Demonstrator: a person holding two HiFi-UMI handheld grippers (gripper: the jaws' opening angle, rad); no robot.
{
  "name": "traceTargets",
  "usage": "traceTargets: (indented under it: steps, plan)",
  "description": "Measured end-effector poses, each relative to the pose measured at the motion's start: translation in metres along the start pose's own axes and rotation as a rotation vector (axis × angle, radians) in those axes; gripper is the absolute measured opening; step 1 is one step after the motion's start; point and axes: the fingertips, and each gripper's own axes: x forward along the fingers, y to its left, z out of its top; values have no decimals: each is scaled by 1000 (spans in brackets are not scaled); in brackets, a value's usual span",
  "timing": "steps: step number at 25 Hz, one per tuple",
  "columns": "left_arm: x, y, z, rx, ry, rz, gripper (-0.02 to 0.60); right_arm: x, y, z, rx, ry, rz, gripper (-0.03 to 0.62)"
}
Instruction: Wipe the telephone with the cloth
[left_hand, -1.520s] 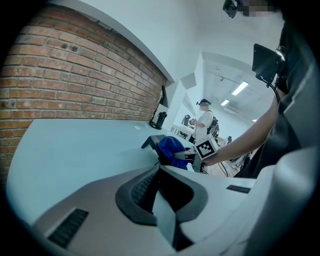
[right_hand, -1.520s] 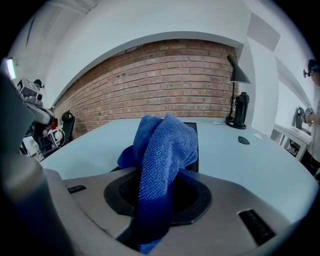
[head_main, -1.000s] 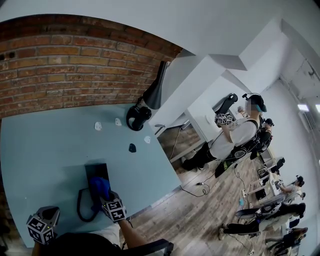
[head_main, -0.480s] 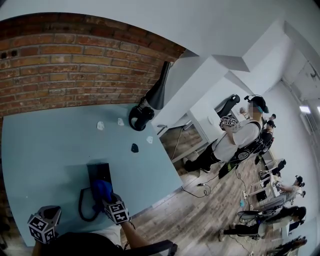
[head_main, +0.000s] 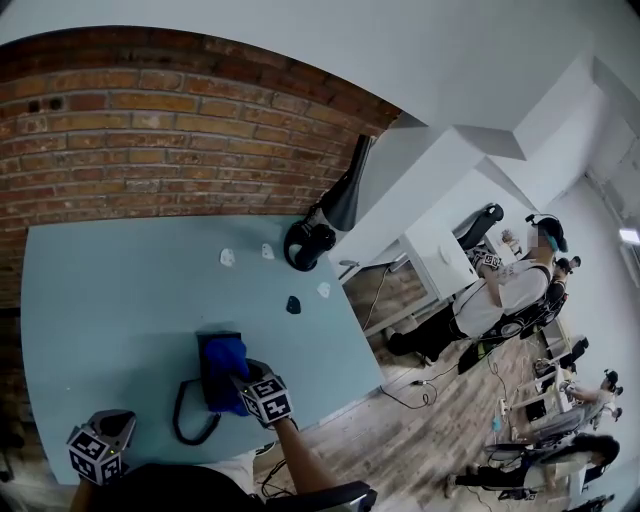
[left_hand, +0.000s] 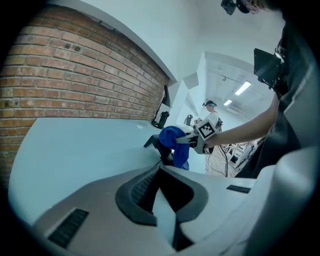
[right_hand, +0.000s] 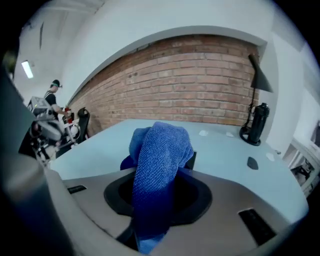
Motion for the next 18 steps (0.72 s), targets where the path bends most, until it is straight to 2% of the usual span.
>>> traceTargets:
  steps: [3, 5, 9, 11, 15, 18]
  plan:
    - [-2, 1, -1, -3, 5, 13, 2, 6, -39, 35, 70, -100, -112, 133]
    - [-4, 3, 4, 8, -6, 29, 2, 18, -53, 42, 72, -95, -143, 133]
    - [-6, 6, 5, 5, -13, 48, 2, 39, -59, 35, 67, -42, -153, 133]
    - [-7, 6, 6, -2, -15, 55, 2, 38, -59, 34, 52, -47, -169, 133]
    - [-9, 10, 7, -3, -27, 66, 2, 37, -50, 26, -61, -68, -182, 133]
    - [-3, 6, 5, 1, -15, 52, 2, 35, -48, 22, -76, -81, -183, 133]
